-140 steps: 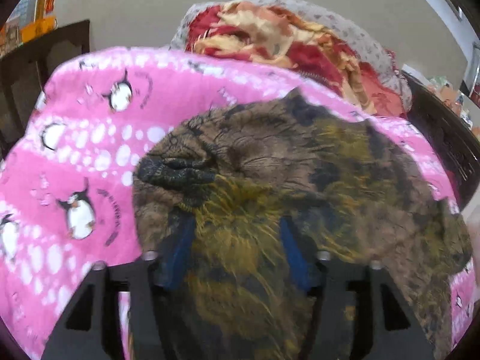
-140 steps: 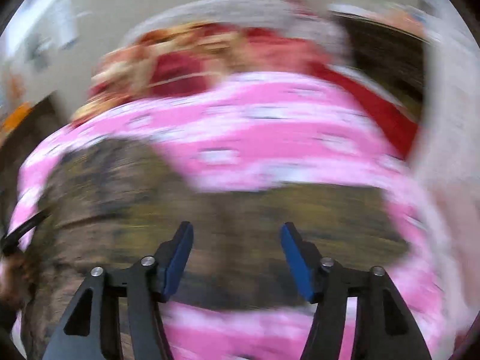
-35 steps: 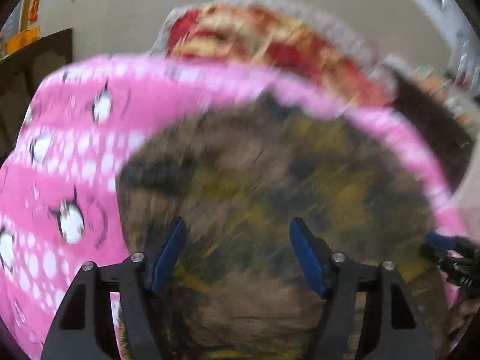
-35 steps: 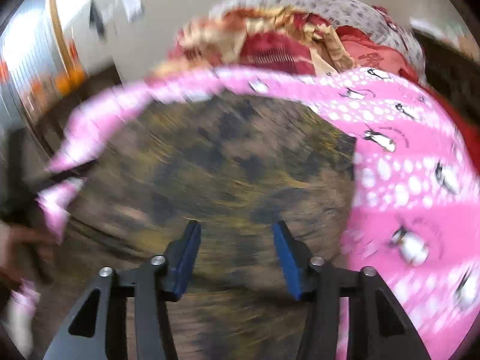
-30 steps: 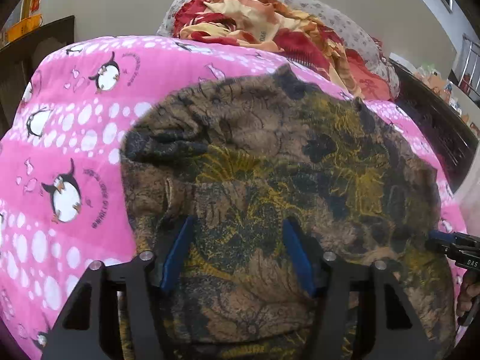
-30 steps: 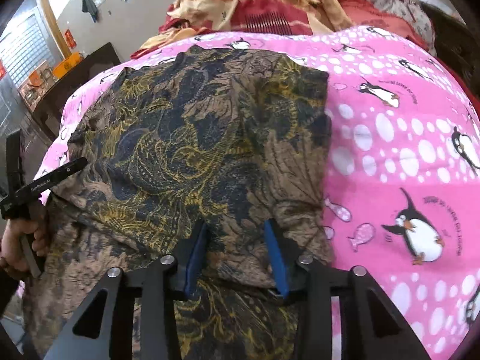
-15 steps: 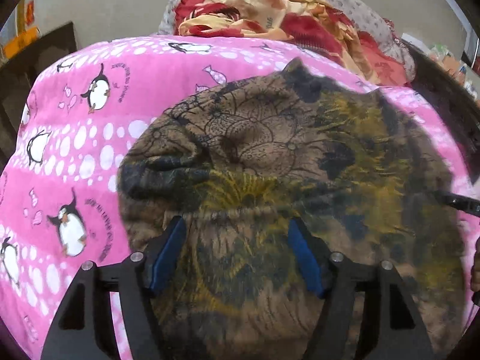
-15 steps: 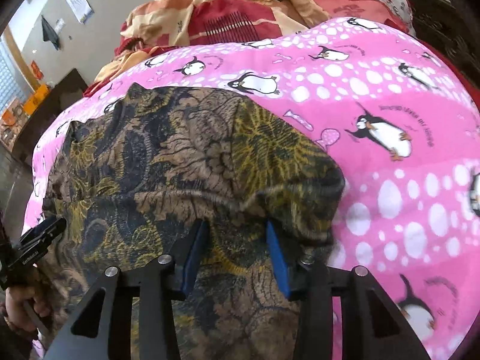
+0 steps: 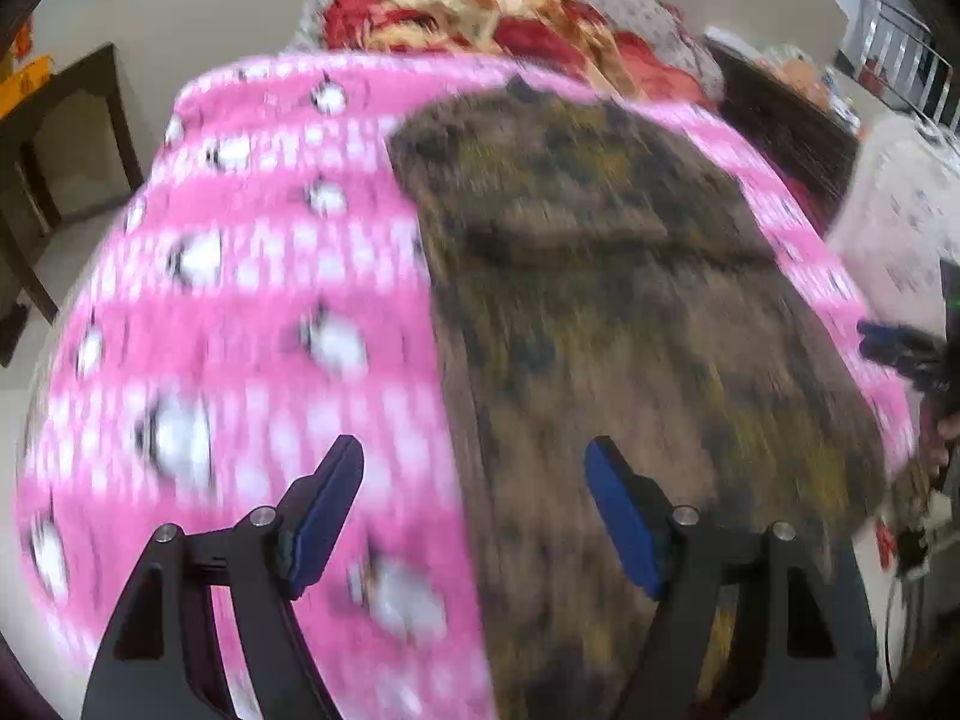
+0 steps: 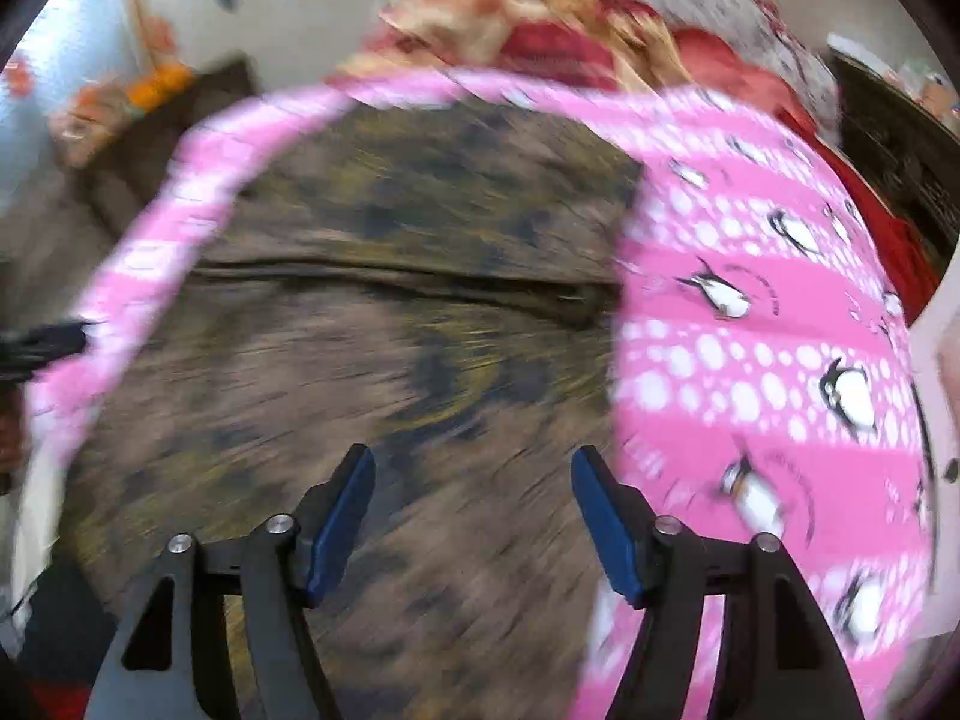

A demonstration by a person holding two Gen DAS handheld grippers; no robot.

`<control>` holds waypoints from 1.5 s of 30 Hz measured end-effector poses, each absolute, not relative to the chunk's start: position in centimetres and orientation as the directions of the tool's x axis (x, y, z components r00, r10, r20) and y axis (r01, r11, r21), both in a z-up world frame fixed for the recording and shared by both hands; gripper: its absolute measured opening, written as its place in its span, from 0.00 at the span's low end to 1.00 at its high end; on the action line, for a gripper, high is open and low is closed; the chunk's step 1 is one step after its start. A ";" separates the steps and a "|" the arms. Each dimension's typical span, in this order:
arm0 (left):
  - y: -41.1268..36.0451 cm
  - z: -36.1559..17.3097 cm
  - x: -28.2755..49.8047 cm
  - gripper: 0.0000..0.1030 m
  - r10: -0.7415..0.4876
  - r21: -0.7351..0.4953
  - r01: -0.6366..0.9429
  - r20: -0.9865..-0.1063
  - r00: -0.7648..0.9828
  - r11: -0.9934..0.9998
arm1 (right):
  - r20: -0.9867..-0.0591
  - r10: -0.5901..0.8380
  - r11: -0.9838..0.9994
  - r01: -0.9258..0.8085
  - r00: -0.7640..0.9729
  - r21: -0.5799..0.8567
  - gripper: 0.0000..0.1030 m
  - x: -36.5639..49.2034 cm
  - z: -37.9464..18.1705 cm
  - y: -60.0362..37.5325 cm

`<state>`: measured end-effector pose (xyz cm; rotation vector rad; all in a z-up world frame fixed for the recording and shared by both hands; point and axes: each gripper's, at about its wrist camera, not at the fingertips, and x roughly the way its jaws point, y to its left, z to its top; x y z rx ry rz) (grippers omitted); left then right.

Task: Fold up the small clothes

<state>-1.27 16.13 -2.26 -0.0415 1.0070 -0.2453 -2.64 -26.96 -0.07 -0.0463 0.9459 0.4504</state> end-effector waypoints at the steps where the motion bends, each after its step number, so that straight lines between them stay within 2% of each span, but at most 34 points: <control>1: 15.8 -2.7 -2.7 0.73 -0.215 -0.126 0.207 -0.842 0.494 0.970 | -0.796 0.353 0.901 -0.409 0.492 0.147 0.77 -3.9 -0.2 -26.7; 3: 14.8 -3.5 -5.6 0.73 -0.164 -0.047 0.242 -0.856 0.491 0.969 | -0.819 0.331 0.895 -0.431 0.469 0.114 0.77 -6.5 -1.2 -26.2; 5: 14.4 -4.2 -8.2 0.73 -0.162 -0.043 0.252 -0.867 0.472 0.967 | -0.828 0.275 0.911 -0.409 0.488 0.061 0.77 -8.4 -2.2 -26.7; 9: 15.3 -5.5 -11.9 0.73 -0.280 -0.204 0.221 -0.871 0.404 0.954 | -0.800 0.247 0.932 -0.360 0.547 0.041 0.77 -11.9 -2.7 -28.7; 11: 15.5 -5.9 -12.7 0.73 -0.292 -0.219 0.220 -0.870 0.396 0.951 | -0.802 0.249 0.941 -0.332 0.543 0.068 0.77 -13.0 -3.0 -29.9; 12: 15.6 -6.5 -12.9 0.73 -0.331 -0.266 0.218 -0.871 0.363 0.939 | -0.804 0.269 0.939 -0.330 0.531 0.096 0.77 -13.3 -3.2 -30.2; 14: 15.5 -7.6 -13.1 0.60 -0.402 -0.350 0.211 -0.861 0.311 0.913 | -0.806 0.294 0.939 -0.315 0.514 0.142 0.77 -13.9 -3.9 -30.9; 16: 15.5 -7.6 -13.0 0.59 -0.387 -0.330 0.213 -0.856 0.343 0.919 | -0.810 0.309 0.940 -0.287 0.498 0.182 0.77 -15.0 -4.7 -31.9; 21: 16.4 -7.6 -11.7 0.43 -0.432 -0.397 0.169 -0.820 0.376 0.902 | -0.811 0.346 0.934 -0.253 0.473 0.251 0.77 -16.6 -6.3 -33.0; 23: 16.6 -8.0 -11.3 0.28 -0.438 -0.411 0.154 -0.819 0.372 0.899 | -0.799 0.370 0.926 -0.253 0.475 0.279 0.77 -16.9 -6.7 -33.1; 24: 16.9 -8.2 -11.3 0.27 -0.443 -0.419 0.147 -0.816 0.371 0.896 | -0.793 0.380 0.923 -0.255 0.476 0.289 0.77 -17.0 -6.9 -33.1; 25: 16.9 -8.2 -11.3 0.15 -0.449 -0.428 0.141 -0.813 0.371 0.892 | -0.788 0.382 0.922 -0.252 0.482 0.293 0.77 -16.9 -7.1 -33.1; 26: 16.9 -8.2 -11.3 0.08 -0.465 -0.444 0.145 -0.807 0.365 0.884 | -0.787 0.380 0.924 -0.245 0.486 0.294 0.77 -16.7 -7.3 -33.0; 30: 16.5 -7.9 -11.6 0.08 -0.442 -0.415 0.155 -0.816 0.373 0.897 | -0.774 0.368 0.930 -0.201 0.516 0.308 0.72 -15.9 -7.1 -33.6; 35: 16.8 -7.8 -11.8 0.07 -0.434 -0.403 0.163 -0.815 0.385 0.901 | -0.703 0.486 0.873 -0.250 0.519 0.419 0.71 -14.3 -7.0 -35.3; 37: 17.1 -7.5 -12.0 0.05 -0.441 -0.412 0.162 -0.808 0.390 0.897 | -0.664 0.588 0.807 -0.283 0.462 0.518 0.62 -13.4 -8.0 -35.5; 39: 17.0 -6.8 -12.4 0.04 -0.443 -0.405 0.181 -0.801 0.402 0.896 | -0.655 0.618 0.786 -0.312 0.434 0.534 0.59 -13.1 -8.7 -35.3; 41: 16.9 -6.2 -12.7 0.04 -0.444 -0.399 0.195 -0.792 0.418 0.896 | -0.635 0.643 0.766 -0.335 0.429 0.549 0.42 -13.3 -8.6 -35.7; 42: 16.9 -6.2 -12.6 0.04 -0.454 -0.407 0.200 -0.787 0.418 0.891 | -0.610 0.667 0.744 -0.332 0.428 0.580 0.23 -13.2 -8.6 -36.4; 43: 16.8 -6.3 -12.5 0.04 -0.454 -0.408 0.199 -0.788 0.416 0.891 | -0.599 0.671 0.738 -0.318 0.437 0.595 0.21 -13.2 -8.8 -37.2; 45: 16.8 -6.9 -12.2 0.04 -0.455 -0.417 0.184 -0.792 0.407 0.890 | -0.634 0.631 0.773 -0.291 0.446 0.564 0.21 -13.2 -9.6 -37.5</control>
